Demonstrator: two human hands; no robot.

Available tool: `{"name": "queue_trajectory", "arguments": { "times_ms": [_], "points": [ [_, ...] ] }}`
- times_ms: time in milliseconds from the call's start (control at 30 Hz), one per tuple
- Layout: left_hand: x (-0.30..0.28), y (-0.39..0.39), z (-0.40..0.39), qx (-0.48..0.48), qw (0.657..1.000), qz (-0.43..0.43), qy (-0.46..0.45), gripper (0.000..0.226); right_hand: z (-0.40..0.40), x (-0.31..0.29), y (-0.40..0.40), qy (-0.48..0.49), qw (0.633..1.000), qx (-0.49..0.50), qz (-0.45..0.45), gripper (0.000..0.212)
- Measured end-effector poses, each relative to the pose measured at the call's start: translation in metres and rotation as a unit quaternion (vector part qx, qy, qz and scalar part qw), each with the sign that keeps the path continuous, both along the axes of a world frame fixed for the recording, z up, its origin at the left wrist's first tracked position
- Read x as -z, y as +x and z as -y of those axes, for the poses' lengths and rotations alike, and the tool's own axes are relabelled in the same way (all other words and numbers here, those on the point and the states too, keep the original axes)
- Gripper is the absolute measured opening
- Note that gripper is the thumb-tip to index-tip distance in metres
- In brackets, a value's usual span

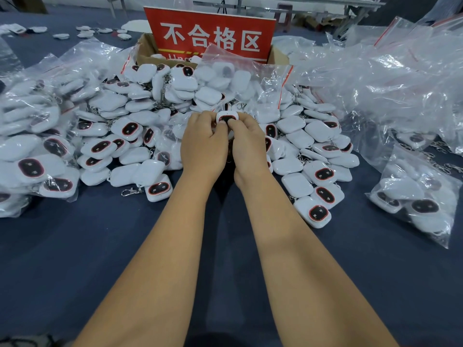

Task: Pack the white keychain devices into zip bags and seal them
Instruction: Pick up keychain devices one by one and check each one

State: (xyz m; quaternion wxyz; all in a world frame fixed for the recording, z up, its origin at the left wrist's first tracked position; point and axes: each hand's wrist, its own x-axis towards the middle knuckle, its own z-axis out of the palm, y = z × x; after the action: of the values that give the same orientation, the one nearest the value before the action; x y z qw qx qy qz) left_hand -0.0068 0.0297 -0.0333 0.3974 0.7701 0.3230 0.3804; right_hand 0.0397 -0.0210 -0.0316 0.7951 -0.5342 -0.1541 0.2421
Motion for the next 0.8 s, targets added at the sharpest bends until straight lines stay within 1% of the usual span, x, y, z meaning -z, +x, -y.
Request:
{"name": "queue_trajectory", "arguments": {
  "times_ms": [167,367,533,800],
  "points": [
    [0.0011,-0.0012,0.0008,0.002,1.0,0.001,-0.005,0.014,-0.0007,0.0007,-0.0005,-0.004,1.0,-0.005,0.011,0.016],
    [0.0012,-0.001,0.0,0.003,1.0,0.005,-0.006,0.012,-0.0007,0.0003,-0.0004,0.015,1.0,-0.004,-0.012,0.017],
    [0.0006,-0.0013,0.0018,-0.003,1.0,0.019,-0.016,0.014,0.0009,-0.0007,-0.0007,0.017,1.0,-0.014,-0.003,0.017],
    [-0.0014,-0.0024,0.0026,0.003,1.0,0.014,-0.014,0.018,0.0,-0.0008,-0.0022,0.022,1.0,-0.02,-0.008,0.023]
  ]
}}
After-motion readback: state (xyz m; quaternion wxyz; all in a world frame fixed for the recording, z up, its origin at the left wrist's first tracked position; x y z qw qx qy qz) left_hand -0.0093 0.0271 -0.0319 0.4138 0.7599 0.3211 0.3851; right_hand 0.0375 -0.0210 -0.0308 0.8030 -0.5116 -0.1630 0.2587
